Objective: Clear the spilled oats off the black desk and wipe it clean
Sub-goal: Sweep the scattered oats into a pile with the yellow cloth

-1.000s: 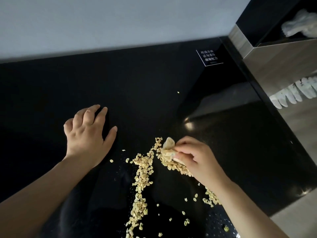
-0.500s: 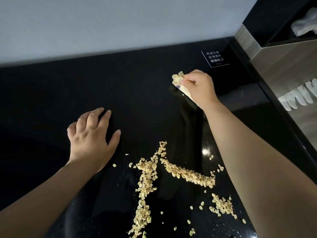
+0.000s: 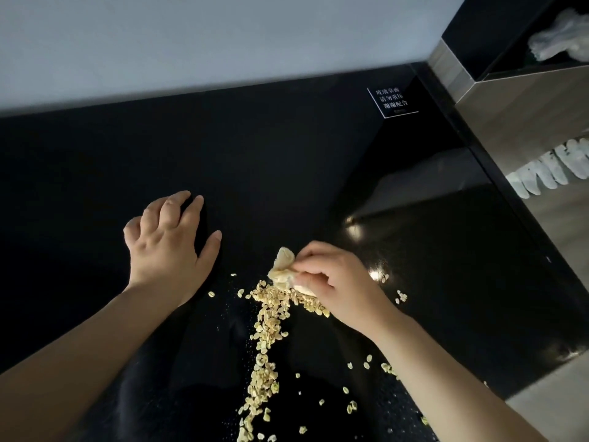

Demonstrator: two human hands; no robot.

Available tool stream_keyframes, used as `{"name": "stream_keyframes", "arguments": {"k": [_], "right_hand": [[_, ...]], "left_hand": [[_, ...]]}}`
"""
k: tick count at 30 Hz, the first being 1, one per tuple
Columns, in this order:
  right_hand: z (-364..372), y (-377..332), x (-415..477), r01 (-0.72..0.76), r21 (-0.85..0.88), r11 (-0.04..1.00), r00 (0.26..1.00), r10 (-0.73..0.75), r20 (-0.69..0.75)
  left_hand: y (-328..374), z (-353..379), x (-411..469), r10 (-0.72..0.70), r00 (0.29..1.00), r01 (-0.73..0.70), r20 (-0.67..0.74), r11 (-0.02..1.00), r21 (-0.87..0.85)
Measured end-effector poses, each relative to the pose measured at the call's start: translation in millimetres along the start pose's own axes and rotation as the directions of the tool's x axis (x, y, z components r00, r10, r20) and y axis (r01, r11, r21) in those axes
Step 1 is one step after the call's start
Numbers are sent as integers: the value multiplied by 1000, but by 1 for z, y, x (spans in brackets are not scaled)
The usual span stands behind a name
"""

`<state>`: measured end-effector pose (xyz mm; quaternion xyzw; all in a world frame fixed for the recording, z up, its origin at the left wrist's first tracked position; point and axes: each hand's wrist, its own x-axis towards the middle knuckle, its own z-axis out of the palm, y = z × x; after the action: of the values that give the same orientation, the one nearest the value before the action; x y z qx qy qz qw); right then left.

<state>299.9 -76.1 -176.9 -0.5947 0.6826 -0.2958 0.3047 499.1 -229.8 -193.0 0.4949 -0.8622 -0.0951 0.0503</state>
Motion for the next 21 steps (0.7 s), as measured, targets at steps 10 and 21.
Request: {"name": "stream_keyframes", "arguments": {"k": [10, 21], "right_hand": [[-80, 46, 55, -151, -138, 979, 858, 60, -511], [-81, 76, 120, -216, -114, 970, 860, 133, -493]], "left_hand": [[9, -3, -10, 27, 998, -23, 61, 998, -60], [9, -5, -11, 88, 996, -86, 34, 995, -45]]}}
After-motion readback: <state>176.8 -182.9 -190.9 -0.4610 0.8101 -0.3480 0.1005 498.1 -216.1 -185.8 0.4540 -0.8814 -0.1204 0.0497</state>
